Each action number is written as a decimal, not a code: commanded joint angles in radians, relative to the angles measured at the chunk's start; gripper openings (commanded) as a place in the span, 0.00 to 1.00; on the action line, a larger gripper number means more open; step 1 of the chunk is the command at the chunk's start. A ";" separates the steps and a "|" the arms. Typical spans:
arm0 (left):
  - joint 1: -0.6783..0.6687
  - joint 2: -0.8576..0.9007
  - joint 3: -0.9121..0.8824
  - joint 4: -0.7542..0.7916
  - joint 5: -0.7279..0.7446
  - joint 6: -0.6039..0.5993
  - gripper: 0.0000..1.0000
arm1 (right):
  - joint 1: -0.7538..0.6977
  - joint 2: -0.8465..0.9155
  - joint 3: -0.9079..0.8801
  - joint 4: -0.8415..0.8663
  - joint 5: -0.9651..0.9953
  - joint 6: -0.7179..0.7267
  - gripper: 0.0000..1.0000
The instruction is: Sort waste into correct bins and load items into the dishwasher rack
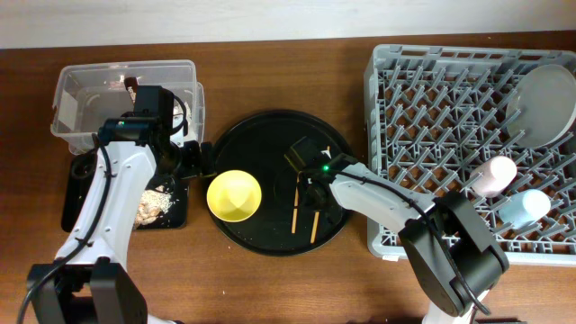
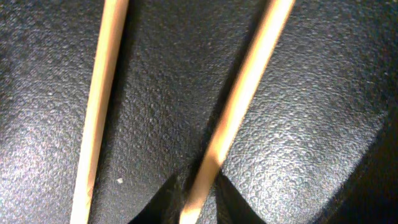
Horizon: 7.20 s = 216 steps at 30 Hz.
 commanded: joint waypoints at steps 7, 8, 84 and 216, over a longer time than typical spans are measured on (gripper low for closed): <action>0.006 -0.022 0.002 -0.001 0.011 -0.005 0.99 | 0.001 -0.005 0.027 -0.019 -0.060 0.003 0.04; 0.006 -0.022 0.002 -0.002 0.011 -0.005 0.99 | -0.002 -0.019 0.040 -0.026 -0.060 0.003 0.04; 0.006 -0.022 0.001 0.000 0.011 -0.005 0.99 | -0.465 -0.192 0.374 -0.505 -0.130 -0.314 0.04; 0.006 -0.022 0.001 0.011 0.011 -0.005 0.99 | -0.448 0.087 0.394 -0.367 0.364 -0.182 0.04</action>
